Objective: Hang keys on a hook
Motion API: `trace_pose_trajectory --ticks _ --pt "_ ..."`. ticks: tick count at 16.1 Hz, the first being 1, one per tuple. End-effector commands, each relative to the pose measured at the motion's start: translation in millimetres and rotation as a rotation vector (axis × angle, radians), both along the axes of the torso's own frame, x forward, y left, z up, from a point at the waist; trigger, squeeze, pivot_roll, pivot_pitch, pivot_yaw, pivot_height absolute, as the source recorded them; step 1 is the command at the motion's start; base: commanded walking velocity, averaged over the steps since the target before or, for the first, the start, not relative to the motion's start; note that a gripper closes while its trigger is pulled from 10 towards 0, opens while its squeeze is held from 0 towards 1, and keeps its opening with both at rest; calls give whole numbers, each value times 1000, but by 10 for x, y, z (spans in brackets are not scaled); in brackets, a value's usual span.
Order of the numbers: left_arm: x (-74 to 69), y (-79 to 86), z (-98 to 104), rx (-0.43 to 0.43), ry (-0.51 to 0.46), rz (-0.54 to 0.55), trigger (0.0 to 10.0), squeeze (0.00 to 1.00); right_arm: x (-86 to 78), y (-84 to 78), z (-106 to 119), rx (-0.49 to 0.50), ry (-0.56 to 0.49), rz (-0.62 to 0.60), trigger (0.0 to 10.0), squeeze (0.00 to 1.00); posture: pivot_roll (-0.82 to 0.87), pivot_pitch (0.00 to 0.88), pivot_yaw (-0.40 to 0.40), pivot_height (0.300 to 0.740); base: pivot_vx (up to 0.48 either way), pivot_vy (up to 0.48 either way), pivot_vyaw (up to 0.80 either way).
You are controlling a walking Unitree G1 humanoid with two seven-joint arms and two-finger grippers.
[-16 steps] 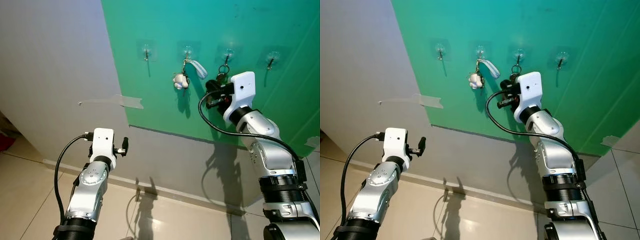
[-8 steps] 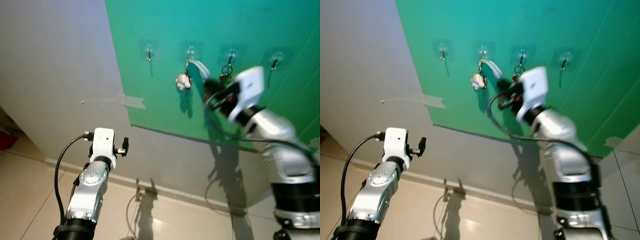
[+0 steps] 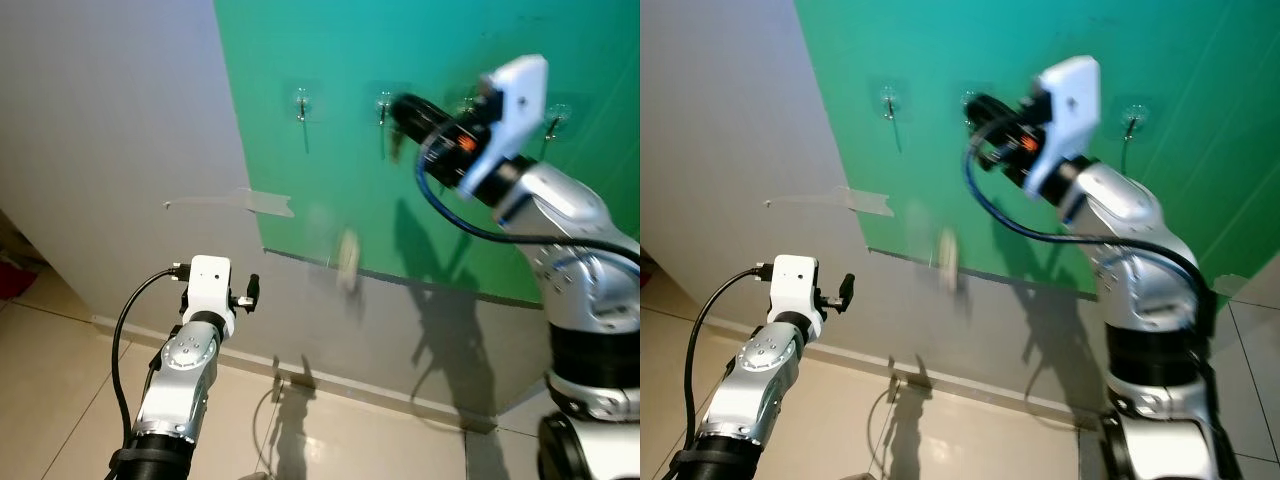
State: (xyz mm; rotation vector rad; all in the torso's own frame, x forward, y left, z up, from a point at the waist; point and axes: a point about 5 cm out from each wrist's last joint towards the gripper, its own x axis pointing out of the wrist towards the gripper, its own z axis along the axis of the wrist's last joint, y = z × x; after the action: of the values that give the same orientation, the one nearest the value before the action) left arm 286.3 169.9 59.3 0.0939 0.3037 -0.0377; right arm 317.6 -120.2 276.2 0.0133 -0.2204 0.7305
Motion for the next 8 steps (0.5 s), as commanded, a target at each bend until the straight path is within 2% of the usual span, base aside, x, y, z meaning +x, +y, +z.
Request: trace_pose_trajectory --ticks 1,3,8 --pt "14 6 0 7 -2 6 10000 0 17 108 34 -10 -8 40 10000 0 -105 0 16 740 0 0 0" --pt "7 1 4 4 -7 14 10000 0 79 237 11 -7 7 59 10000 0 -85 0 2 740 0 0 0" --pt "-51 46 -6 5 -6 40 10000 0 198 382 -100 -20 22 46 10000 0 -63 0 -12 740 0 0 0"
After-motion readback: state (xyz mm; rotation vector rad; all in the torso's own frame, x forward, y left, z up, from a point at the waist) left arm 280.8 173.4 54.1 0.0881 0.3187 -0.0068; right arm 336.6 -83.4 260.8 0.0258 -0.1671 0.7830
